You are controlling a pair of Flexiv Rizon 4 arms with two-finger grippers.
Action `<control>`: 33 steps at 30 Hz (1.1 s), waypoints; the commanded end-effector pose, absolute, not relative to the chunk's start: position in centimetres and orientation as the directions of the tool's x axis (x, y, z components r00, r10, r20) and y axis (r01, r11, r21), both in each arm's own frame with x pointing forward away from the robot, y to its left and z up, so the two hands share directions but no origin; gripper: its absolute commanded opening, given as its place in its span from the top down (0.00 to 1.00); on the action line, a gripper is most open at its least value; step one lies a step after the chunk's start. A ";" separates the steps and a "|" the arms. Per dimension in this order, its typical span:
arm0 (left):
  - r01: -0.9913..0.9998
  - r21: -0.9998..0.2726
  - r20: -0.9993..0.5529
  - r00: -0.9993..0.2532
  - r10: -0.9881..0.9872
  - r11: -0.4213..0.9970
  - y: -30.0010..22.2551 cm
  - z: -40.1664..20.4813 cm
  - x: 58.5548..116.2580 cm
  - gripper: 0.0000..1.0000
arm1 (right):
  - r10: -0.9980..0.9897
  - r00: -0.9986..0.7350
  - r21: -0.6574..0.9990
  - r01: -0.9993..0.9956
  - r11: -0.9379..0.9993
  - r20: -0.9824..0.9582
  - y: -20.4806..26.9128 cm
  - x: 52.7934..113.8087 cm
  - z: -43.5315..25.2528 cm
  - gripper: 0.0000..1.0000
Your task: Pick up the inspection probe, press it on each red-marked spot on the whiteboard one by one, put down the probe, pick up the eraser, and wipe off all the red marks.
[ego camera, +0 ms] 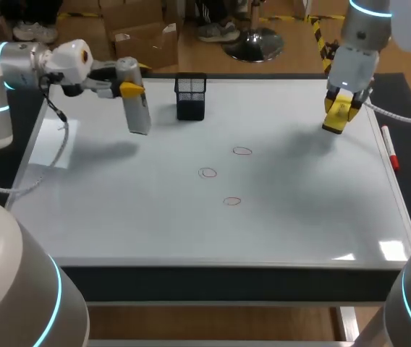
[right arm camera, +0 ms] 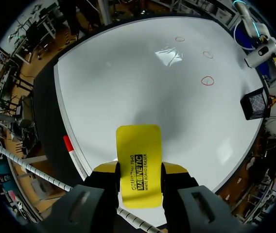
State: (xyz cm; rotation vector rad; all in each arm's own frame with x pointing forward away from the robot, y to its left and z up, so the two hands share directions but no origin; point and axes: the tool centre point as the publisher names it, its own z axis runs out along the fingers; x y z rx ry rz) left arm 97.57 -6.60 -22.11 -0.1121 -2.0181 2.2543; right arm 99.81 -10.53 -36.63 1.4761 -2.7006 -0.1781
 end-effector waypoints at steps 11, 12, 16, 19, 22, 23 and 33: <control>-0.059 -0.990 0.039 -0.986 0.161 -0.124 -12.4 -22.1 91.4 1.00 | -0.842 -0.539 0.128 -0.836 0.534 -0.002 -10.6 99.8 -36.5 1.00; -0.060 -0.991 0.040 -0.986 0.163 -0.124 -12.7 -22.2 91.2 1.00 | -0.842 -0.539 0.128 -0.836 0.534 -0.002 -10.6 99.8 -36.5 1.00; -0.074 -0.990 0.051 -0.982 0.183 -0.122 -14.3 -22.8 90.1 1.00 | -0.842 -0.539 0.128 -0.836 0.534 -0.002 -10.6 99.8 -36.5 1.00; -0.077 -0.991 0.052 -0.976 0.210 -0.113 -15.7 -23.0 89.2 1.00 | -0.842 -0.539 0.128 -0.836 0.534 -0.002 -10.6 99.8 -36.5 1.00; -0.077 -0.992 0.051 -0.972 0.230 -0.103 -16.8 -23.3 88.9 1.00 | -0.842 -0.539 0.128 -0.836 0.534 -0.002 -10.6 99.8 -36.5 1.00; -0.078 -0.992 0.052 -0.970 0.238 -0.103 -17.1 -23.3 88.7 1.00 | -0.842 -0.539 0.128 -0.836 0.534 -0.002 -10.6 99.8 -36.5 1.00; -0.098 -0.990 0.066 -0.956 0.287 -0.100 -20.1 -24.5 88.3 1.00 | -0.842 -0.539 0.128 -0.836 0.534 -0.002 -10.6 99.8 -36.5 1.00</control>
